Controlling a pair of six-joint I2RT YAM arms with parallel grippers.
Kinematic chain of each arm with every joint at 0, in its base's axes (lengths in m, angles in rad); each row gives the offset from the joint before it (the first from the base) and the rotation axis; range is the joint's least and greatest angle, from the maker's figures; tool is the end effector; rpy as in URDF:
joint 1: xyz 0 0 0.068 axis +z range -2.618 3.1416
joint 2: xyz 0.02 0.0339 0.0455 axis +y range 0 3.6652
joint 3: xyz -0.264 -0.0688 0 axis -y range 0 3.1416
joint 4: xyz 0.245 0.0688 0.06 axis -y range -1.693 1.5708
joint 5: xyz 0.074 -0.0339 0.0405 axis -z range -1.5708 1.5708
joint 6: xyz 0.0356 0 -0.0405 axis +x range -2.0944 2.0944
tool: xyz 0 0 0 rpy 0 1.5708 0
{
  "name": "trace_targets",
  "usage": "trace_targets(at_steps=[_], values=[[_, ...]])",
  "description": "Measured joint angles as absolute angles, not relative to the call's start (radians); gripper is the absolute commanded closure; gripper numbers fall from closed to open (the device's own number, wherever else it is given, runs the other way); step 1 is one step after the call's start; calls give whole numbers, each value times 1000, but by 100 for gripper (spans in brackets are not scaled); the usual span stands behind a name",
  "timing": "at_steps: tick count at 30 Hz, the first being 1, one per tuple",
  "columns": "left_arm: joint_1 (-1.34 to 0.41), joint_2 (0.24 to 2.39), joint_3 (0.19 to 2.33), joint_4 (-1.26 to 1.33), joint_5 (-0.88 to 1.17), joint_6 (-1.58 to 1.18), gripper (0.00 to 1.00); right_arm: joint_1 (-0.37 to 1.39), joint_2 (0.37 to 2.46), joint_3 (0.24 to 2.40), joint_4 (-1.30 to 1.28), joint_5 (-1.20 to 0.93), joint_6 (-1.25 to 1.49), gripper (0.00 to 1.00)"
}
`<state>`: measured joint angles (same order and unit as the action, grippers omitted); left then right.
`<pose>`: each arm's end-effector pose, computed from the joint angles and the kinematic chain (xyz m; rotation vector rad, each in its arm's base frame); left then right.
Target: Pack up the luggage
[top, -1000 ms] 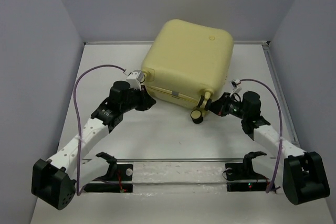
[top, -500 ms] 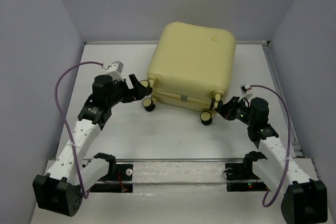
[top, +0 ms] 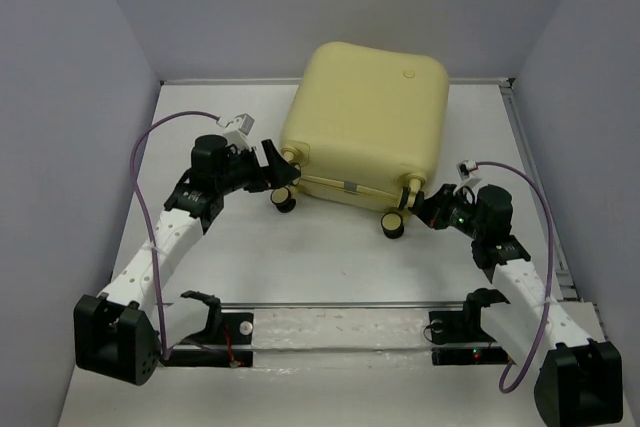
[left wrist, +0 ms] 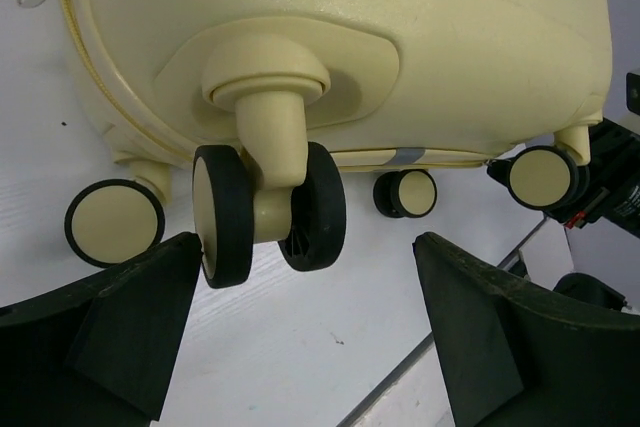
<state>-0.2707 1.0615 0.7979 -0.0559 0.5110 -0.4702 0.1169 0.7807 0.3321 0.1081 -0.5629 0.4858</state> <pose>0.2297 -0.0818 0.3051 0.1707 1.9624 -0.9776 0.1739 0.0396 0.2123 -0.0336 1.9690 0.9373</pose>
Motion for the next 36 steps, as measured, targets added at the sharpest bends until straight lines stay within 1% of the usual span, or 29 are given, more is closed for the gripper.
trace_targets(at_steps=[3, 7, 8, 9, 12, 13, 15, 16, 17, 18, 21, 27, 31, 32, 35, 36], values=[[-290, 1093, 798, -37, 515, -476, 3, 116, 781, 332, 111, -566, 486, 93], [-303, 1115, 798, -18, 517, -488, 12, 113, 781, 332, 112, -570, 485, 93], [-306, 1124, 798, -11, 516, -492, 15, 112, 781, 332, 111, -571, 485, 93], [-308, 1131, 798, -1, 516, -496, 25, 112, 781, 332, 112, -572, 485, 93], [-319, 1150, 798, 14, 514, -505, 43, 112, 781, 332, 112, -575, 485, 93], [-321, 1158, 798, 14, 506, -509, 58, 112, 781, 332, 112, -577, 486, 93], [-318, 1167, 798, 14, 497, -517, 73, 110, 779, 329, 114, -579, 489, 93], [-318, 1167, 798, 13, 489, -535, 86, 110, 778, 324, 122, -581, 493, 93], [-318, 1167, 798, 12, 489, -541, 92, 110, 771, 312, 137, -584, 501, 93], [-318, 1167, 798, 13, 489, -548, 94, 112, 762, 298, 153, -585, 512, 93], [-319, 1168, 797, 20, 489, -559, 94, 144, 738, 274, 183, -550, 528, 93], [-314, 1159, 760, 101, 463, -606, 94, 385, 704, 242, 227, -302, 524, 93], [-319, 1148, 713, 194, 458, -676, 94, 493, 677, 136, 401, -153, 543, 93], [-326, 1142, 688, 231, 457, -709, 94, 558, 691, 92, 492, -63, 542, 93], [-351, 1129, 647, 297, 437, -779, 94, 706, 815, 51, 696, 154, 514, 93], [-358, 1128, 642, 308, 431, -793, 94, 800, 913, 59, 810, 279, 477, 93]])
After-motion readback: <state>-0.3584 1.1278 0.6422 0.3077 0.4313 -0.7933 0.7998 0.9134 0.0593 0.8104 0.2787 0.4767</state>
